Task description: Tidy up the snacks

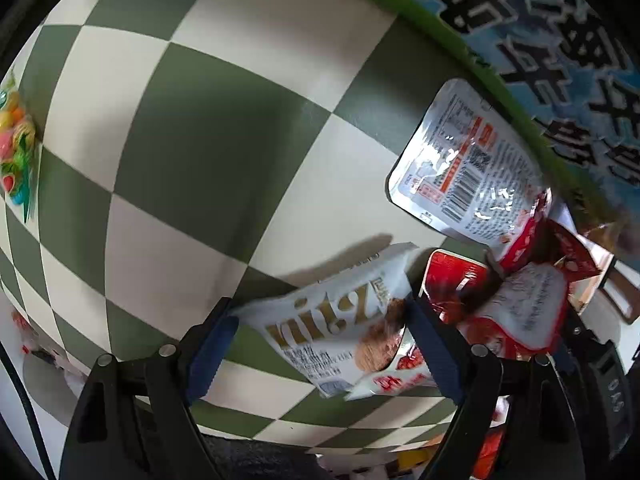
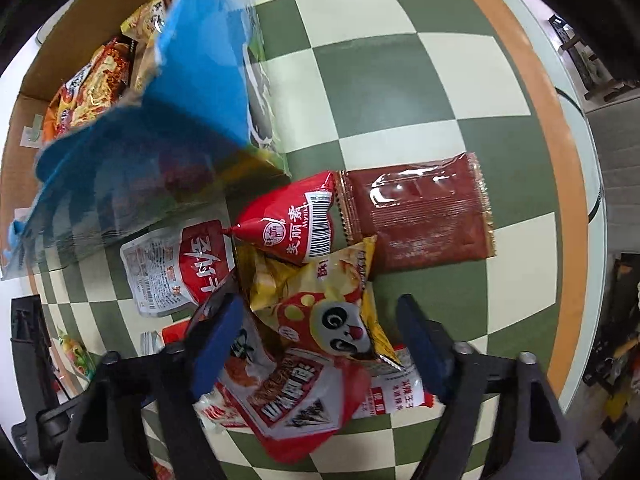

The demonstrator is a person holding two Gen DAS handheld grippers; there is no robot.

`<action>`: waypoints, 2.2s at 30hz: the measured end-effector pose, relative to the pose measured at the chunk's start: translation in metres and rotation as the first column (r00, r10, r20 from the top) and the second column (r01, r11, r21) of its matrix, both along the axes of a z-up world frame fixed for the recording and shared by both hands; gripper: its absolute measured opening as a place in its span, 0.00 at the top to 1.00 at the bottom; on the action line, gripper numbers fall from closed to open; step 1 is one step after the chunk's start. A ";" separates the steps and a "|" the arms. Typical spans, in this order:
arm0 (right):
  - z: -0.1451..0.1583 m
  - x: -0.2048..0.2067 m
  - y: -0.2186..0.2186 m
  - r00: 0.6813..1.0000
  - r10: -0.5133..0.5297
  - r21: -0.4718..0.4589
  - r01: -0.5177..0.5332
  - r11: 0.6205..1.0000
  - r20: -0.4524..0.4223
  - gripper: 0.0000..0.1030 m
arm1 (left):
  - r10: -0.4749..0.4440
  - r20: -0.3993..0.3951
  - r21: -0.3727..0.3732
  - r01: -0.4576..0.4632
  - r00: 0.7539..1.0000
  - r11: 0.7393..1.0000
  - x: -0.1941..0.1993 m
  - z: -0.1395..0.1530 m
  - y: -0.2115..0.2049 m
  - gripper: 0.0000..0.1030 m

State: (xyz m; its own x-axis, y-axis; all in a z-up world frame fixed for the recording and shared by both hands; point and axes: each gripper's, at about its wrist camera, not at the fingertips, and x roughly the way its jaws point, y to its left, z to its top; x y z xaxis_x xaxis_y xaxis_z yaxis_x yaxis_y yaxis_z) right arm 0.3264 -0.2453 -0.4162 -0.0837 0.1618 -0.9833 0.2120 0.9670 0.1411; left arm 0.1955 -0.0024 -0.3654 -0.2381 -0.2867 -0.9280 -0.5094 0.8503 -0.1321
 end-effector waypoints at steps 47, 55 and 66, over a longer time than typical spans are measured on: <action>0.028 -0.051 0.023 0.994 0.102 0.036 -0.104 0.994 0.046 0.57 | -0.334 0.146 0.198 0.303 0.931 0.932 -0.052 0.061 0.030 0.56; 0.067 -0.056 0.026 0.985 0.127 0.077 -0.137 0.988 0.118 0.58 | -0.352 0.233 0.213 0.306 0.906 0.928 -0.037 0.121 0.030 0.56; 0.142 -0.056 0.040 0.963 0.172 0.192 -0.213 0.958 0.209 0.58 | -0.406 0.419 0.203 0.352 0.813 0.914 -0.024 0.214 0.007 0.56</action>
